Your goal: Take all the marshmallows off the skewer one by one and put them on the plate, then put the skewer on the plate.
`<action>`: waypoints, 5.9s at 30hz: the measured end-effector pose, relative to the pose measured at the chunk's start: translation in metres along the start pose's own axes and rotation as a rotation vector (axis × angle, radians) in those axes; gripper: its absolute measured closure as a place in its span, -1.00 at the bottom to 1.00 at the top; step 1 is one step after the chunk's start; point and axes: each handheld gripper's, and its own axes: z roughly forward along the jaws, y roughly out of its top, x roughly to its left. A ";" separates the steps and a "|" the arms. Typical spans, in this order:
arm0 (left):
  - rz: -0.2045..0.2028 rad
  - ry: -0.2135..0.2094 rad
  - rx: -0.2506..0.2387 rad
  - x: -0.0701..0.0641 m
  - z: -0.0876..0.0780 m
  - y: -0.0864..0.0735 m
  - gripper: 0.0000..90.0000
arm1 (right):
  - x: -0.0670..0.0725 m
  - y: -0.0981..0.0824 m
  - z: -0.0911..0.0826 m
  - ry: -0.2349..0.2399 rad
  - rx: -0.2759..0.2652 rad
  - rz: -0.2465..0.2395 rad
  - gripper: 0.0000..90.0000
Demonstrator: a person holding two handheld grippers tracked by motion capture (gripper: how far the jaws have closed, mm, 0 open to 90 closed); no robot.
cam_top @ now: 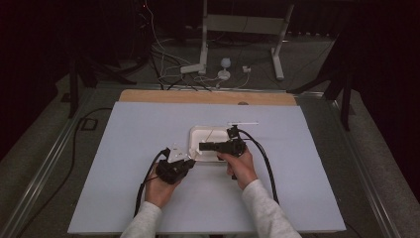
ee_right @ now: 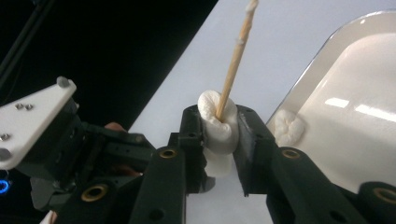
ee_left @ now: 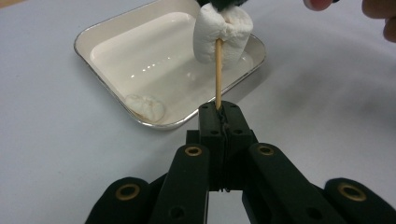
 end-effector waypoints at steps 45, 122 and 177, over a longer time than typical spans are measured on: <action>-0.055 0.024 0.029 0.016 -0.003 -0.008 1.00 | -0.019 0.018 -0.025 -0.349 -0.043 -0.073 0.05; 0.011 0.026 0.087 0.013 -0.007 -0.027 1.00 | 0.001 0.027 -0.024 -0.123 -0.193 -0.029 0.80; -0.221 -0.031 -0.054 0.030 0.009 0.011 1.00 | 0.004 -0.010 -0.042 -0.371 0.017 -0.384 -1.00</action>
